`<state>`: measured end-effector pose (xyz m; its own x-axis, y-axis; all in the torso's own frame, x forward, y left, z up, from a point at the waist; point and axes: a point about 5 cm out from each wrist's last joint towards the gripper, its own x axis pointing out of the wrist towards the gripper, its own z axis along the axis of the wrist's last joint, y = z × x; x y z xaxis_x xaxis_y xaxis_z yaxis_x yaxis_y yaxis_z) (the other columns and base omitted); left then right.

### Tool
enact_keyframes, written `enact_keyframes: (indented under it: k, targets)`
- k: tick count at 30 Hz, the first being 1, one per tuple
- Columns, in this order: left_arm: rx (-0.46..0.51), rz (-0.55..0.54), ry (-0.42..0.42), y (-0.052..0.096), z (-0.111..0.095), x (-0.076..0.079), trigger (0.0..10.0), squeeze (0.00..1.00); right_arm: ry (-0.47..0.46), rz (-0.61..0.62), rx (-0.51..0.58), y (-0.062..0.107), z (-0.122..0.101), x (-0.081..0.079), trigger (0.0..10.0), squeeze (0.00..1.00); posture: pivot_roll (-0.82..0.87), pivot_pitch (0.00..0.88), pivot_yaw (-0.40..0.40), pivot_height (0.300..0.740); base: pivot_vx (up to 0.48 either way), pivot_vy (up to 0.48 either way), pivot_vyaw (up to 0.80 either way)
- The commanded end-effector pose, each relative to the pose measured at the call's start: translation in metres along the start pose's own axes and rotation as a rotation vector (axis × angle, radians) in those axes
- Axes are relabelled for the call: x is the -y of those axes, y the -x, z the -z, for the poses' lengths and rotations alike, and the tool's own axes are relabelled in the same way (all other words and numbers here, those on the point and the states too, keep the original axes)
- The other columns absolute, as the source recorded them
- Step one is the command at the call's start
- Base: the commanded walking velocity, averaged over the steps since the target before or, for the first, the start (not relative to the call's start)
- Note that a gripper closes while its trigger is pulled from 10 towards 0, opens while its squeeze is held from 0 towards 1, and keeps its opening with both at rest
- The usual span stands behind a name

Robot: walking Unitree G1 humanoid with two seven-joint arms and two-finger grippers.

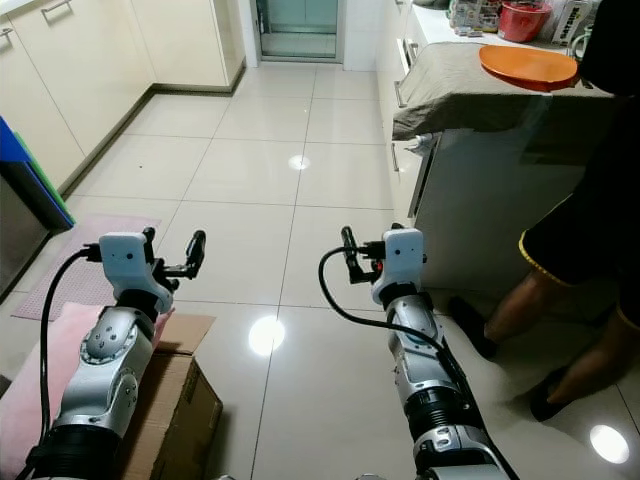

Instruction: Setting the table

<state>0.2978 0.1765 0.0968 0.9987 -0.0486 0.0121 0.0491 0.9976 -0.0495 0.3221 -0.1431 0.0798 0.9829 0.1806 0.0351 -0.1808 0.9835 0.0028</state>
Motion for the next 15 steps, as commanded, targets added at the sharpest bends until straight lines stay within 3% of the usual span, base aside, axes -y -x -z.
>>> enact_keyframes:
  k: [1, 15]
  targets:
    - [0.001, 0.011, -0.02, -0.0019, -0.0017, 0.0018, 10.0, 0.0, 0.006, -0.01, -0.002, 0.0014, 0.0017, -0.0024, 10.0, 0.0, -0.15, 0.0, 0.078, 0.74, 0.0, 0.0, 0.0]
    - [-0.002, 0.009, -0.023, -0.0004, -0.0011, 0.0001, 10.0, 0.0, 0.02, -0.028, -0.003, 0.0013, 0.0022, -0.005, 10.0, 0.0, -0.15, 0.0, 0.077, 0.74, 0.0, 0.0, 0.0]
